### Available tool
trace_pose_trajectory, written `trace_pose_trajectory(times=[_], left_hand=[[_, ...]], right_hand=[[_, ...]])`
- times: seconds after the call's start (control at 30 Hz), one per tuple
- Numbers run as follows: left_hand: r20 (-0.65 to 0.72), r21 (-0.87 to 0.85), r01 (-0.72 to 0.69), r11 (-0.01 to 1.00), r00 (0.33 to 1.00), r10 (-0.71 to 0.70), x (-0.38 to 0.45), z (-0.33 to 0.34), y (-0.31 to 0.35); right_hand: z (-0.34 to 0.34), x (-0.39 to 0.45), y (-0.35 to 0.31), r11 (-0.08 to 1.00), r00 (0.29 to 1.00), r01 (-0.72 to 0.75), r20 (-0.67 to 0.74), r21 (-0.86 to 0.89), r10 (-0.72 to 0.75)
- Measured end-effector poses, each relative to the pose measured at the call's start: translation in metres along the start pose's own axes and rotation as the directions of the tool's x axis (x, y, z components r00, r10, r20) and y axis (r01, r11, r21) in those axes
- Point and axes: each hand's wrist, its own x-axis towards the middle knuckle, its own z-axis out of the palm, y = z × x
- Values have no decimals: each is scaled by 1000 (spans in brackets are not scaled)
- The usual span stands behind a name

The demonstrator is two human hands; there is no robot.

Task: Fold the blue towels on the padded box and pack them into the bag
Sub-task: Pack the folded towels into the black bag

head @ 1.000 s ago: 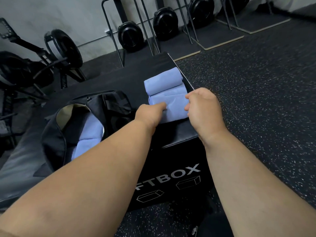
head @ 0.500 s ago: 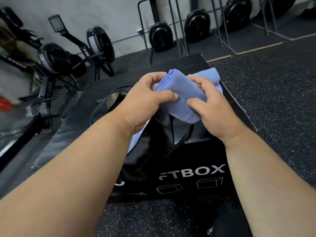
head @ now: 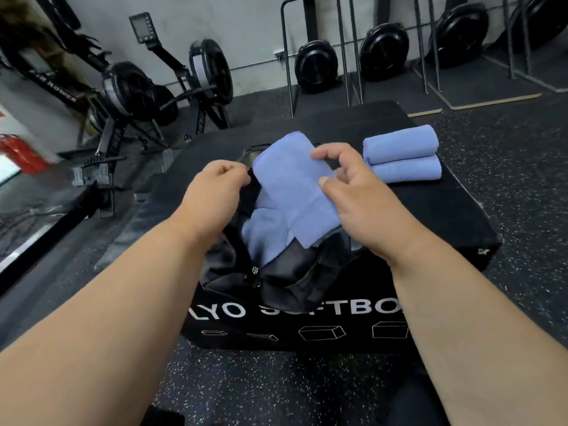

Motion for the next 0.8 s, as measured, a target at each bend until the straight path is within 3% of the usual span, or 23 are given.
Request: trace_pose_trajectory(times=[0.07, 0.17, 0.27, 0.37, 0.57, 0.8], left_hand=[[8, 257, 51, 965, 998, -55, 3, -4, -26], [19, 375, 157, 914, 984, -177, 5, -5, -42], [71, 592, 134, 795, 974, -217, 9, -1, -48], [63, 684, 101, 722, 979, -196, 21, 0, -56], [-3, 639, 116, 760, 989, -149, 47, -7, -67], [-13, 522, 25, 853, 1000, -22, 43, -19, -64]], right_hand=[[13, 4, 1, 997, 998, -58, -35, -43, 56], [27, 9, 4, 985, 983, -151, -118, -83, 141], [37, 16, 8, 972, 972, -192, -166, -134, 169], [51, 24, 12, 969, 973, -203, -140, -139, 184], [84, 42, 17, 966, 970, -240, 23, -92, 243], [114, 76, 29, 949, 950, -310, 7, -48, 311]])
